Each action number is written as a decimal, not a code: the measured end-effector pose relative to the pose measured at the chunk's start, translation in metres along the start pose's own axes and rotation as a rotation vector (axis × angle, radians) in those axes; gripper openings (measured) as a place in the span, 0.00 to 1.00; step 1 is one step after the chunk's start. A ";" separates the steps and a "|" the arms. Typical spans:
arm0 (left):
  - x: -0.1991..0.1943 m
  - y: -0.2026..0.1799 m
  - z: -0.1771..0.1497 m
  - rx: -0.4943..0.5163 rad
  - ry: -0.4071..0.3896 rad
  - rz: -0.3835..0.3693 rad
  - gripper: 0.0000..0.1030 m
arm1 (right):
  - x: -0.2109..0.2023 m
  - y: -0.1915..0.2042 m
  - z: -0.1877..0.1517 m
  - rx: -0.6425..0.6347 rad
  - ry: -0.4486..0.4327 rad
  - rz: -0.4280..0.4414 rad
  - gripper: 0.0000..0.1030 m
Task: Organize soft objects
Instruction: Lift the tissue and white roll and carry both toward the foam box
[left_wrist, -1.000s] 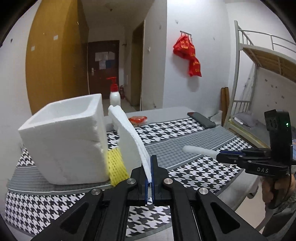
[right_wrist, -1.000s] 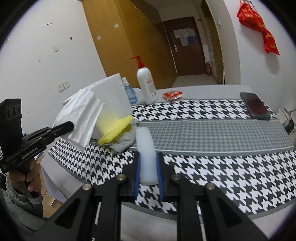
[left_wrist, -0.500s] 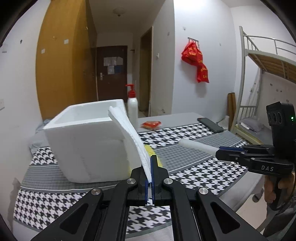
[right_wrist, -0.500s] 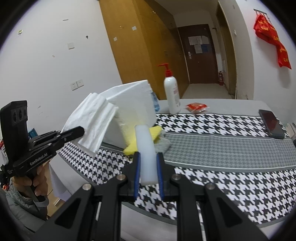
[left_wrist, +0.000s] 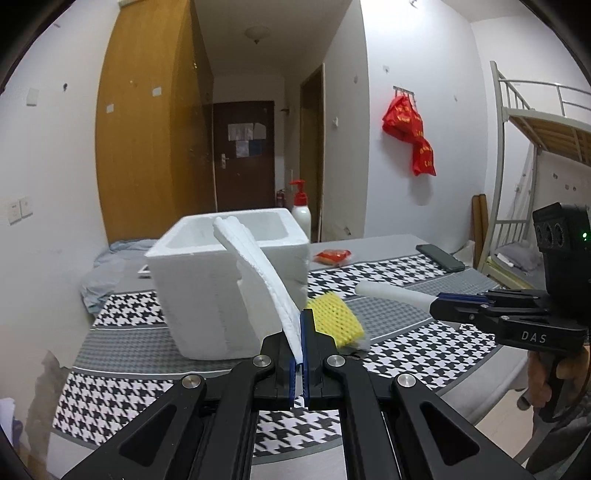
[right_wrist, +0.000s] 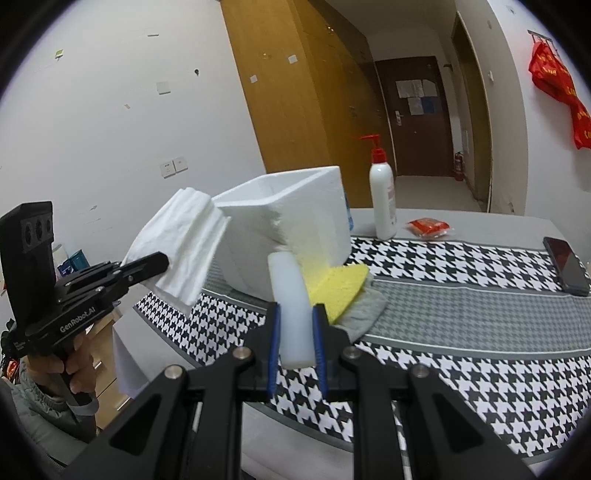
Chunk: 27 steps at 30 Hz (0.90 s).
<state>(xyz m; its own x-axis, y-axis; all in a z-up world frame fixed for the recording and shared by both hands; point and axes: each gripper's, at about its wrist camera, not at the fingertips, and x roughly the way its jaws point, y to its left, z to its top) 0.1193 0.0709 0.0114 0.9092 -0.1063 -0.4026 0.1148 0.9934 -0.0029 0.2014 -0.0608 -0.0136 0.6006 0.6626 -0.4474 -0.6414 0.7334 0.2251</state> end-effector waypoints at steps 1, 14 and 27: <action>-0.002 0.002 0.000 -0.002 -0.005 0.004 0.02 | 0.001 0.003 0.001 -0.003 -0.003 0.002 0.20; -0.023 0.028 -0.006 -0.039 -0.026 0.057 0.02 | 0.014 0.047 0.015 -0.071 -0.008 0.028 0.20; -0.036 0.045 0.004 -0.023 -0.072 0.081 0.02 | 0.019 0.067 0.036 -0.121 -0.045 0.036 0.20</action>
<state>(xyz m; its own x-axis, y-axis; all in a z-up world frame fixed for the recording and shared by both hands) 0.0938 0.1195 0.0295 0.9416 -0.0275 -0.3355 0.0312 0.9995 0.0054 0.1865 0.0064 0.0239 0.5953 0.6962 -0.4012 -0.7141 0.6873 0.1332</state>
